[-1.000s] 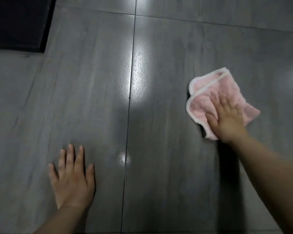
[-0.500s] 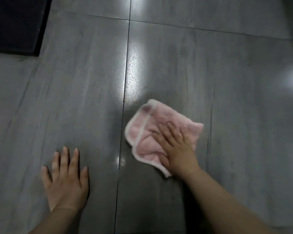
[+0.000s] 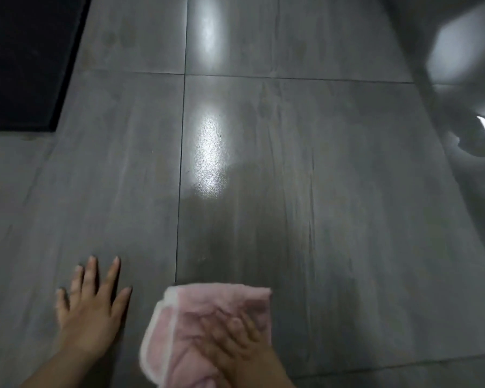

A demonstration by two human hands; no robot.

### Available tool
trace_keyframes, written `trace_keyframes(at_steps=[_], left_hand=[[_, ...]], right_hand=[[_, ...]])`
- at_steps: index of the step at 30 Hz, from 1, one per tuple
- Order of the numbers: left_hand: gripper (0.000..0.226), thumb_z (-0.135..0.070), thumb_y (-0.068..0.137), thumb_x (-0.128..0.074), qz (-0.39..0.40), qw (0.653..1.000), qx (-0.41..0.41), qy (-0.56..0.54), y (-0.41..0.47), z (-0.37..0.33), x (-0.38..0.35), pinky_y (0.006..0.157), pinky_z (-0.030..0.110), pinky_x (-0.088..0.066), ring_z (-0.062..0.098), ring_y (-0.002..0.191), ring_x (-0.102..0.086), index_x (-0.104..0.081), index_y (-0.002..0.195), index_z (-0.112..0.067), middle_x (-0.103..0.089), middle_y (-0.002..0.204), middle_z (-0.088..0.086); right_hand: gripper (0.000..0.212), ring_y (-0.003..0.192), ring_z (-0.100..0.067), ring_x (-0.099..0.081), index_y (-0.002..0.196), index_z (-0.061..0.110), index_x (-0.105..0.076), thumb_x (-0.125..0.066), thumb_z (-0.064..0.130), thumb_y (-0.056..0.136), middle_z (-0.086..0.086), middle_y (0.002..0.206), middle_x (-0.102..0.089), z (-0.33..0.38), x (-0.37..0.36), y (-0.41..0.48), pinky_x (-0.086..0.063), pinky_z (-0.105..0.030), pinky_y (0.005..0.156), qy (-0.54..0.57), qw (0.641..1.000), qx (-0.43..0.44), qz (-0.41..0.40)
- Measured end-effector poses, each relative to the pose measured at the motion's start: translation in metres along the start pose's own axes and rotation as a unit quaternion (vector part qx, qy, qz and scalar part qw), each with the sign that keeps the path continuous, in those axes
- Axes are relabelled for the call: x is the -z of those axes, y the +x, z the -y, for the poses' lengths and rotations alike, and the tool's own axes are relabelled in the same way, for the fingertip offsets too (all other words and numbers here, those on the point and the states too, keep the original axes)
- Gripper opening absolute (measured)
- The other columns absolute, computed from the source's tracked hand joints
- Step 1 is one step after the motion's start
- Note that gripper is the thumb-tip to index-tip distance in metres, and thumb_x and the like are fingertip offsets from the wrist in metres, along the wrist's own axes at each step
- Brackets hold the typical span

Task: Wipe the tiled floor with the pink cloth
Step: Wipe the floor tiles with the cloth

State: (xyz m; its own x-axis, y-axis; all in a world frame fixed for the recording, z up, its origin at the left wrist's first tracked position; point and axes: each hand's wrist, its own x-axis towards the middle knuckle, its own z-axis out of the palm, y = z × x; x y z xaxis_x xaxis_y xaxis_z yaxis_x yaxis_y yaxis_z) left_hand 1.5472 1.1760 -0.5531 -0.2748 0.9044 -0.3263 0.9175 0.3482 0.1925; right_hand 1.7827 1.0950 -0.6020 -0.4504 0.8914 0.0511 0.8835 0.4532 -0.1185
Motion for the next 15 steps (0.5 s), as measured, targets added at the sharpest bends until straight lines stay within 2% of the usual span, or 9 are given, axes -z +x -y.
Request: trace_keyframes(at_steps=[1, 3, 4, 6, 8, 10, 12, 13, 15], left_hand=[[0.064, -0.053, 0.079, -0.027, 0.016, 0.999, -0.027, 0.020, -0.004, 0.003, -0.002, 0.114, 0.045, -0.004, 0.031, 0.139, -0.019, -0.038, 0.135, -0.024, -0.028, 0.148, 0.016], [0.070, -0.063, 0.083, -0.011, 0.063, 0.993, -0.094, 0.032, -0.014, 0.000, -0.003, 0.112, 0.027, 0.007, 0.025, 0.134, -0.023, -0.039, 0.133, -0.024, -0.038, 0.142, 0.017], [0.076, -0.067, 0.081, -0.004, 0.075, 0.991, -0.111, 0.025, -0.018, -0.005, -0.005, 0.108, 0.020, 0.013, 0.020, 0.135, -0.019, -0.034, 0.136, -0.023, -0.031, 0.144, 0.012], [0.089, -0.071, 0.066, 0.004, 0.056, 0.992, -0.111, -0.009, -0.021, -0.010, -0.008, 0.097, 0.014, 0.028, 0.010, 0.136, 0.007, -0.003, 0.138, -0.020, 0.007, 0.144, -0.006], [0.088, -0.065, 0.053, 0.009, 0.070, 0.993, -0.099, -0.009, -0.016, -0.011, -0.004, 0.082, 0.012, 0.041, 0.005, 0.128, 0.026, 0.020, 0.127, -0.019, 0.029, 0.134, -0.014], [0.088, -0.063, 0.051, 0.011, 0.097, 0.990, -0.099, 0.006, -0.013, -0.010, -0.004, 0.079, 0.013, 0.043, 0.005, 0.125, 0.030, 0.025, 0.125, -0.018, 0.034, 0.131, -0.014], [0.089, -0.062, 0.049, 0.013, 0.110, 0.989, -0.096, 0.028, -0.012, -0.013, -0.002, 0.084, 0.018, 0.040, 0.005, 0.125, 0.029, 0.025, 0.124, -0.015, 0.034, 0.129, -0.013], [0.091, -0.061, 0.047, 0.013, 0.109, 0.989, -0.093, 0.033, -0.013, -0.013, -0.001, 0.086, 0.020, 0.039, 0.005, 0.124, 0.029, 0.026, 0.124, -0.014, 0.034, 0.128, -0.013], [0.091, -0.061, 0.047, 0.014, 0.116, 0.989, -0.088, 0.022, -0.015, -0.015, -0.001, 0.093, 0.025, 0.035, 0.004, 0.123, 0.029, 0.026, 0.125, -0.015, 0.035, 0.127, -0.014]], right_hand=[[0.071, 0.145, -0.024, 0.003, 0.146, 0.024, -0.016, -0.039, 0.041, 0.081, -0.003, 0.157, 0.009, -0.032, 0.013, -0.005, -0.003, -0.040, 0.116, -0.011, 0.999, 0.023, -0.022], [0.075, 0.144, -0.020, 0.009, 0.143, 0.025, -0.023, -0.040, 0.041, 0.072, 0.001, 0.156, 0.014, -0.089, 0.025, -0.003, -0.001, -0.036, 0.114, -0.061, 0.996, -0.043, -0.056], [0.074, 0.144, -0.017, 0.010, 0.143, 0.028, -0.023, -0.039, 0.039, 0.071, 0.004, 0.156, 0.012, -0.114, 0.029, -0.002, 0.001, -0.035, 0.114, -0.068, 0.993, -0.090, -0.037], [0.074, 0.144, -0.017, -0.001, 0.144, 0.029, -0.020, -0.037, 0.034, 0.072, 0.000, 0.157, -0.012, -0.127, 0.035, 0.000, 0.008, -0.029, 0.116, -0.040, 0.977, -0.209, 0.008], [0.070, 0.133, -0.030, -0.021, 0.145, 0.019, -0.022, -0.034, 0.036, 0.078, -0.015, 0.142, -0.038, -0.100, 0.035, 0.016, 0.009, -0.032, 0.117, -0.007, 0.936, -0.349, -0.038], [0.068, 0.137, -0.031, -0.017, 0.148, 0.018, 0.000, -0.021, 0.048, 0.090, -0.018, 0.149, -0.019, -0.043, 0.027, 0.032, -0.002, -0.040, 0.112, 0.020, 0.914, -0.394, -0.089], [0.065, 0.144, -0.023, 0.009, 0.146, 0.022, 0.004, -0.021, 0.045, 0.091, -0.003, 0.154, 0.005, 0.023, 0.020, 0.032, -0.002, -0.041, 0.110, 0.013, 0.962, -0.267, -0.061], [0.062, 0.144, -0.024, 0.011, 0.147, 0.021, 0.000, -0.023, 0.040, 0.092, -0.002, 0.155, 0.007, 0.044, 0.017, 0.023, -0.002, -0.041, 0.111, 0.027, 0.987, -0.156, -0.026], [0.050, 0.144, -0.027, 0.000, 0.142, 0.023, -0.021, -0.022, 0.035, 0.094, -0.006, 0.155, -0.008, 0.032, 0.010, 0.002, -0.011, -0.043, 0.112, 0.017, 1.000, 0.010, 0.018]])
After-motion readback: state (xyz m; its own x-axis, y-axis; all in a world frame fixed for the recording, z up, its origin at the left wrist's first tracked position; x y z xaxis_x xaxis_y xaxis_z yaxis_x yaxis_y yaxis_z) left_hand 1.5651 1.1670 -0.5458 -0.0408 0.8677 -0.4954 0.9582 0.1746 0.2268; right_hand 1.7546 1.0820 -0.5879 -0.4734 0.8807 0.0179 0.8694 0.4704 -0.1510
